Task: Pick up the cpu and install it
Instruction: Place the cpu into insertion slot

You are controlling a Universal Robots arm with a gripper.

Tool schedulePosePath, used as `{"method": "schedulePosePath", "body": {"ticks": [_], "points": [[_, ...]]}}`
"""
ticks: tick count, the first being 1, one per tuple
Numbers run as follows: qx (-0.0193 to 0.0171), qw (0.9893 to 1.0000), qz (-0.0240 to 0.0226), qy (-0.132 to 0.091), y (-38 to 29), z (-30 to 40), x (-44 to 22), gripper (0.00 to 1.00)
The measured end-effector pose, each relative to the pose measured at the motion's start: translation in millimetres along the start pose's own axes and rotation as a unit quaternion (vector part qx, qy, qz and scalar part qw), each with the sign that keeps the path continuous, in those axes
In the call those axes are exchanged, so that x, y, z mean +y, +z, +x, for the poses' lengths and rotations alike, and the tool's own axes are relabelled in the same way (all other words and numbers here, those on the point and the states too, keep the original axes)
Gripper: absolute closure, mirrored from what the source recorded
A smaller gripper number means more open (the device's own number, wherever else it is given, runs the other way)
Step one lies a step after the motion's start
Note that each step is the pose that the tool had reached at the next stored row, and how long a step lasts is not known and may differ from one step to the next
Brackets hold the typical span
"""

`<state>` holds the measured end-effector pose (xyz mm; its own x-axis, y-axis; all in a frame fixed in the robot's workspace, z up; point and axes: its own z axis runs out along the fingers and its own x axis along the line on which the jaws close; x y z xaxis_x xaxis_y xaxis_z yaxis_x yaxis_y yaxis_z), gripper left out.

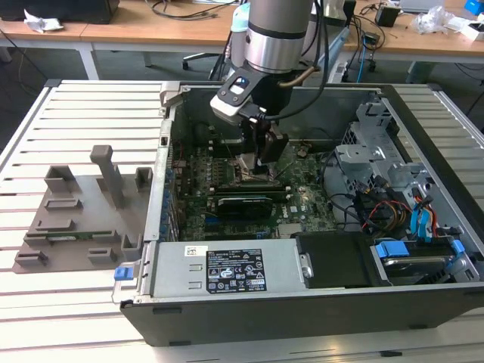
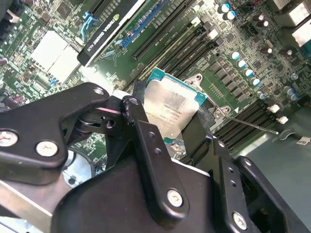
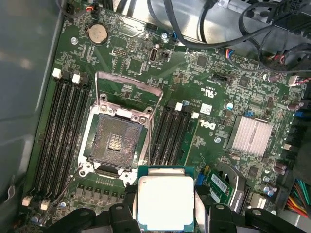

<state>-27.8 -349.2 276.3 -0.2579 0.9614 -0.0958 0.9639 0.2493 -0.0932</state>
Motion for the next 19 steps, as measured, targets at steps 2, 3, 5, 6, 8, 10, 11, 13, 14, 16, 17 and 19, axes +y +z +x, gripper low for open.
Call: {"method": "schedulePosePath", "body": {"ticks": [2,3,5,6,8,10,11,13,14,16,17,19], "points": [[-0.0003,1.0000,0.0011,0.008,0.1,0.0,0.0,0.45],[-0.0004,0.9999,0.0018,0.014,0.2,0.0,0.0,0.45],[-0.0005,0.9998,0.0026,0.020,0.3,0.0,0.0,0.45],[-0.0007,0.9996,0.0035,0.027,0.4,0.0,0.0,0.45],[-0.0010,0.9993,0.0049,0.038,0.5,0.1,0.0,0.45],[-0.0012,0.9990,0.0056,0.044,0.6,0.1,0.1,0.45],[-0.0014,0.9987,0.0064,0.050,0.6,0.1,0.0,0.45],[-0.0015,0.9983,0.0074,0.058,0.8,0.1,0.1,0.45],[-0.0015,0.9981,0.0078,0.061,0.8,0.1,0.1,0.45],[-0.0015,0.9974,0.0090,0.071,1.0,0.1,0.1,0.45],[-0.0015,0.9972,0.0094,0.074,1.0,0.1,0.1,0.45],[-0.0016,0.9968,0.0101,0.080,1.1,0.1,0.1,0.45]]}}
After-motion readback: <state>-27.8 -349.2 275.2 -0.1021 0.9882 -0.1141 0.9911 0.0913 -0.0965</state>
